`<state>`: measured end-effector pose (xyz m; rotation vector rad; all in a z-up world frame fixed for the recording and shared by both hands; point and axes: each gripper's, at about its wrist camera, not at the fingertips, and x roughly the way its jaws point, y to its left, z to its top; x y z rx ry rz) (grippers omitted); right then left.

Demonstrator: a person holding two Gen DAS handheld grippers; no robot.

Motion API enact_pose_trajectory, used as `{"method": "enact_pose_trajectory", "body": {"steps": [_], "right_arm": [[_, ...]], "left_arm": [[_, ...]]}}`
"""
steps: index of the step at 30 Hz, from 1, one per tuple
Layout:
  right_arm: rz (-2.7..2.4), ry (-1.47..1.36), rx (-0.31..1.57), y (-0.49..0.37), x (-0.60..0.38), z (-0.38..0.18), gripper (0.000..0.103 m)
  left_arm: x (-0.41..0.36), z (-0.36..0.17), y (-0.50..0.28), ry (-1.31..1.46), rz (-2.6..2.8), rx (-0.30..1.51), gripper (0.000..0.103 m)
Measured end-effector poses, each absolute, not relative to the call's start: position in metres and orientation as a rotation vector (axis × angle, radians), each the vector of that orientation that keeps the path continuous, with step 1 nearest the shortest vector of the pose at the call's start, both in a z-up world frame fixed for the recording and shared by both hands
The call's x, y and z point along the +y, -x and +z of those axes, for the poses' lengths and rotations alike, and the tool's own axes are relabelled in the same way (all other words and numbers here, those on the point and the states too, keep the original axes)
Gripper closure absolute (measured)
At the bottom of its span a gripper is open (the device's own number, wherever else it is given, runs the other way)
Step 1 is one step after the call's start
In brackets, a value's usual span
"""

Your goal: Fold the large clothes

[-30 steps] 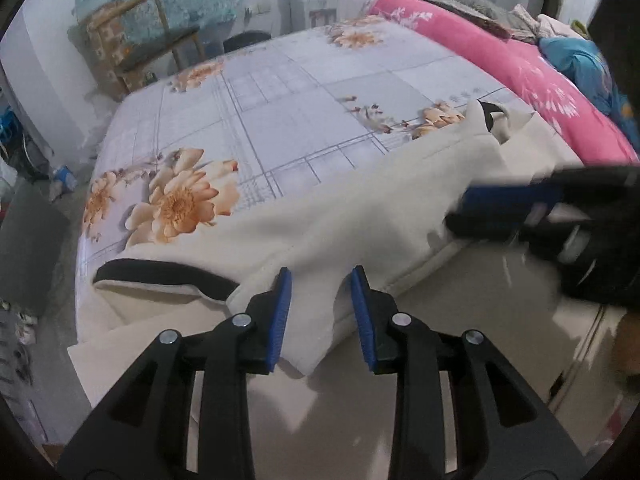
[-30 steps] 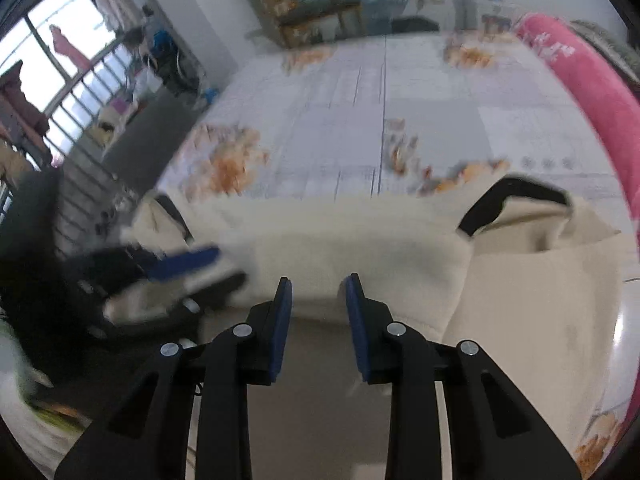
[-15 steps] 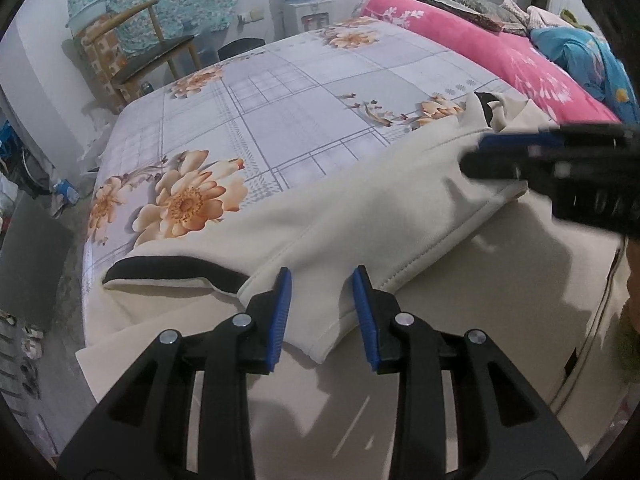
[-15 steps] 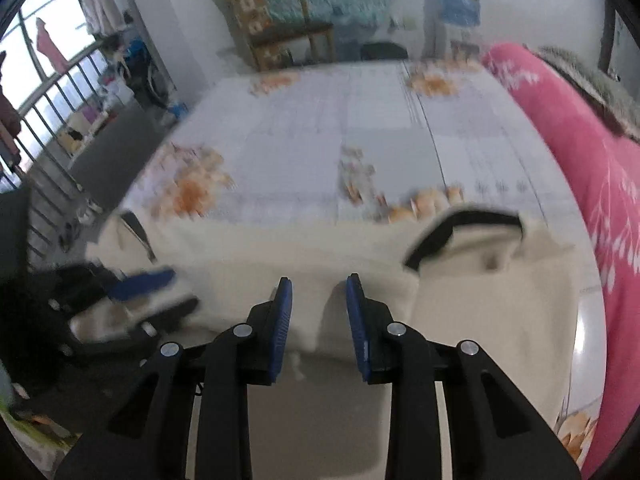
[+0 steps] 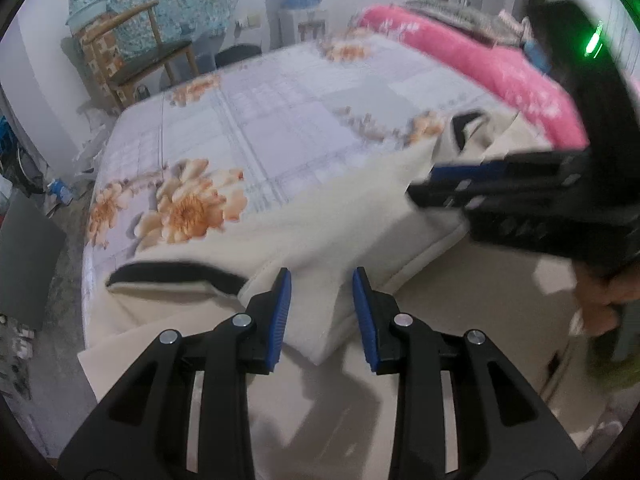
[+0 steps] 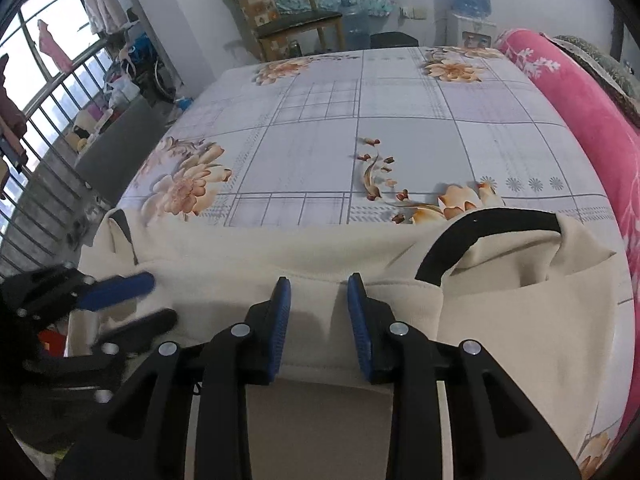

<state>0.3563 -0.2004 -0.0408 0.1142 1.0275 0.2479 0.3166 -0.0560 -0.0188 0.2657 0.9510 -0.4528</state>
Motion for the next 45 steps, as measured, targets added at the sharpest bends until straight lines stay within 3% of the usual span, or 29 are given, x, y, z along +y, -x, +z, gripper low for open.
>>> {"method": "enact_pose_trajectory", "body": {"steps": [12,16,20,21,24,28,36,45], "right_arm": [[0.242,-0.170,0.976,-0.327,-0.204,-0.016,0.073],[0.201,-0.122,1.051,-0.330,-0.199,-0.045,0.069],[0.182,-0.120,1.040,-0.321,-0.200,-0.033,0.067],[0.181,-0.117,1.034,-0.318,-0.199,-0.029,0.062],[0.181,-0.094,1.006,-0.301,-0.197,-0.009,0.046],[0.208,-0.084,0.970,-0.273,-0.196,0.014,0.031],[0.344,-0.063,0.947,-0.203,-0.180,0.032,0.020],[0.453,-0.016,1.047,-0.134,-0.176,-0.011,0.020]], "left_arm": [[-0.058,-0.038,-0.322,-0.289,-0.432,0.981,0.071],[-0.057,-0.038,-0.322,-0.277,-0.432,0.988,0.071],[-0.058,-0.033,-0.321,-0.284,-0.402,1.004,0.071],[-0.057,-0.030,-0.318,-0.280,-0.392,1.006,0.070],[-0.051,-0.016,-0.309,-0.272,-0.352,1.006,0.053],[-0.032,0.008,-0.284,-0.221,-0.317,1.021,0.036],[0.039,0.042,-0.193,-0.067,-0.229,0.986,0.030],[0.100,0.039,-0.079,-0.020,-0.096,0.882,0.030]]}}
